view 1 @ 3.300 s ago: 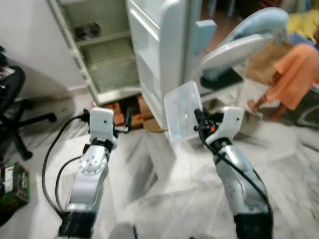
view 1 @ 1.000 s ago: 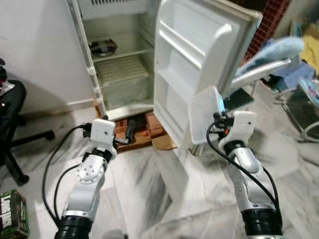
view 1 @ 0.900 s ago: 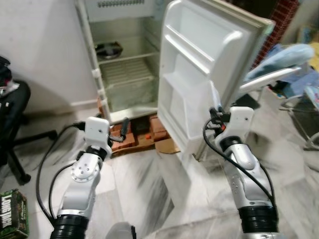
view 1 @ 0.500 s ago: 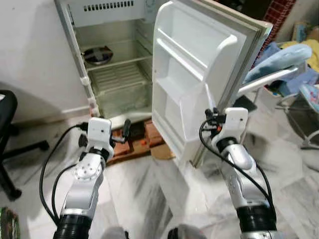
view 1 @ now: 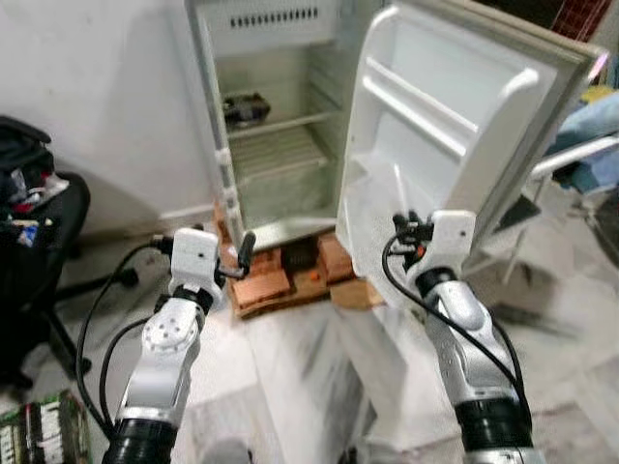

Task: Restocking fridge

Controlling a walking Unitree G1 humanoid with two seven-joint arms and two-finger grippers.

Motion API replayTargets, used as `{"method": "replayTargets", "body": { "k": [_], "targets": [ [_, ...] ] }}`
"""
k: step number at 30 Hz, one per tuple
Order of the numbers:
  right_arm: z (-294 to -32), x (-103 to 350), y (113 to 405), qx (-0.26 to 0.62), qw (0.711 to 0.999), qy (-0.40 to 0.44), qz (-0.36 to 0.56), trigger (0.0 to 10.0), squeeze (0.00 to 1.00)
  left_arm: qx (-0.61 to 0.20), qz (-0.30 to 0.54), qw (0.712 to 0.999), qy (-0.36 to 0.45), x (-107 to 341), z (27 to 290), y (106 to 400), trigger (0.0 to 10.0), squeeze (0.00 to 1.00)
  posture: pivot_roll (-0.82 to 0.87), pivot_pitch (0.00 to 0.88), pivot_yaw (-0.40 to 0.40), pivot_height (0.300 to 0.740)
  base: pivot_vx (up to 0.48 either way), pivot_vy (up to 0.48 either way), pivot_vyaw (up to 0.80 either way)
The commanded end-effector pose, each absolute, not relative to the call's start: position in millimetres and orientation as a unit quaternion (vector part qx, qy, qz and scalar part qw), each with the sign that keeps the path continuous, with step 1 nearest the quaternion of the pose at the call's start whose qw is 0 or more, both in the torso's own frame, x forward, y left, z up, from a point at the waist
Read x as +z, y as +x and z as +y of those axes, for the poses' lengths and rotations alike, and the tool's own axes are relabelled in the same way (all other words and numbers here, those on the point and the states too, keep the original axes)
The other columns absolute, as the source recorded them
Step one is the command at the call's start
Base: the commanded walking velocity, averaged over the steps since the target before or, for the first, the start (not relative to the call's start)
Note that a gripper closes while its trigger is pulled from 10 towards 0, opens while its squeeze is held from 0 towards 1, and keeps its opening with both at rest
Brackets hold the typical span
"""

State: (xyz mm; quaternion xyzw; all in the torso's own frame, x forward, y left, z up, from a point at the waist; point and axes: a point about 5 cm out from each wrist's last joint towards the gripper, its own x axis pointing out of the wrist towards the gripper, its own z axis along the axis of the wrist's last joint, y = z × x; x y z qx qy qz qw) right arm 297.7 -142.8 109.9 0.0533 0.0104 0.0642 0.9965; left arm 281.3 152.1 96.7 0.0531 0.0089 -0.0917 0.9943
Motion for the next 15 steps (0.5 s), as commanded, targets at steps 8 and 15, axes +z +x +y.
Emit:
{"method": "replayTargets", "body": {
  "k": [8,15],
  "targets": [
    [-133.9,114.7,298.4,0.076,0.995,0.058,-0.001,10.0,0.0,-0.089,0.006,0.994,0.06,98.6,158.9,278.8,10.0,0.0,0.06,0.04,-0.042,0.74,0.12,0.0,0.0],
    [-133.5,114.8,299.0,0.077,0.995,0.059,-0.002,10.0,0.0,-0.09,0.001,0.994,0.061,100.2,160.1,278.9,10.0,0.0,0.06,0.042,-0.042,0.74,0.351,0.0,0.0]
  ]
}}
